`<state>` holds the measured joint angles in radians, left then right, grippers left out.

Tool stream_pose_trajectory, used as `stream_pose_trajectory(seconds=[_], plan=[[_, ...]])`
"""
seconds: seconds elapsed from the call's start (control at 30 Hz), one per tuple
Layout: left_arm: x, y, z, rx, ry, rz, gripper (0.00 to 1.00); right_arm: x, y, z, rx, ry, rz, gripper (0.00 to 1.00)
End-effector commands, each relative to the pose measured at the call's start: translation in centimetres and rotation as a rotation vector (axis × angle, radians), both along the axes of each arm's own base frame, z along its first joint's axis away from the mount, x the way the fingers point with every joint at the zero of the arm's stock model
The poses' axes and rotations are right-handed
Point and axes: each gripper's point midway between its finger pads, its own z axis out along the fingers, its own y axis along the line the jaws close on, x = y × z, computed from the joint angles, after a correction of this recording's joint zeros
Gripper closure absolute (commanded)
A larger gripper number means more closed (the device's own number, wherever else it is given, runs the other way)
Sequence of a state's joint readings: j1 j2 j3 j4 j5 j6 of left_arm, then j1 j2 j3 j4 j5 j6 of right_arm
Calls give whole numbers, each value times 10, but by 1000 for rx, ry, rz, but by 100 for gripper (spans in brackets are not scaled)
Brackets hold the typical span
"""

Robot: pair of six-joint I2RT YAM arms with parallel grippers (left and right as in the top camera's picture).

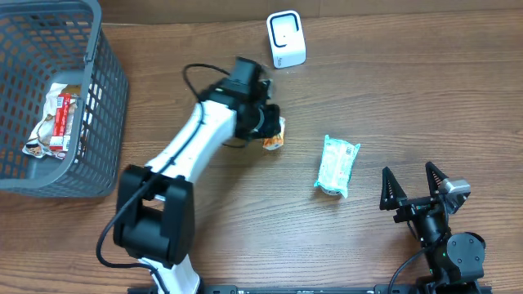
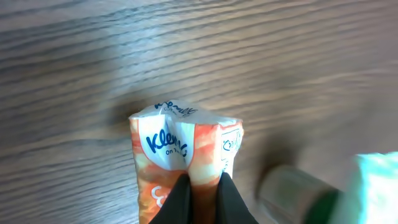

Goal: Scan the item barcode
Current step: 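Carry the orange Kleenex pack leftward and stand it upright on the table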

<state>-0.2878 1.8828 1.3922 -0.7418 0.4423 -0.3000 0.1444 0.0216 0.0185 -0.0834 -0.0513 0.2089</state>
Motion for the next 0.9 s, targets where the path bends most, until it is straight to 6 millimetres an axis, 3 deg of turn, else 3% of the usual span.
stream_pose_trajectory(seconds=[0.0, 0.13, 0.3, 0.67, 0.87], plan=[[-21, -20, 25, -289, 13, -159, 96, 1, -2, -4, 0, 7, -10, 0], [-32, -18, 21, -462, 2, -202, 96, 1, -2, -4, 0, 7, -10, 0], [-41, -19, 1, -572, -19, -188, 96, 1, -2, -4, 0, 7, -10, 0], [-46, -18, -22, -580, -19, -136, 96, 1, -2, -4, 0, 7, -10, 0], [-44, -12, -47, -469, 14, -35, 96, 1, -2, -4, 0, 7, -10, 0]])
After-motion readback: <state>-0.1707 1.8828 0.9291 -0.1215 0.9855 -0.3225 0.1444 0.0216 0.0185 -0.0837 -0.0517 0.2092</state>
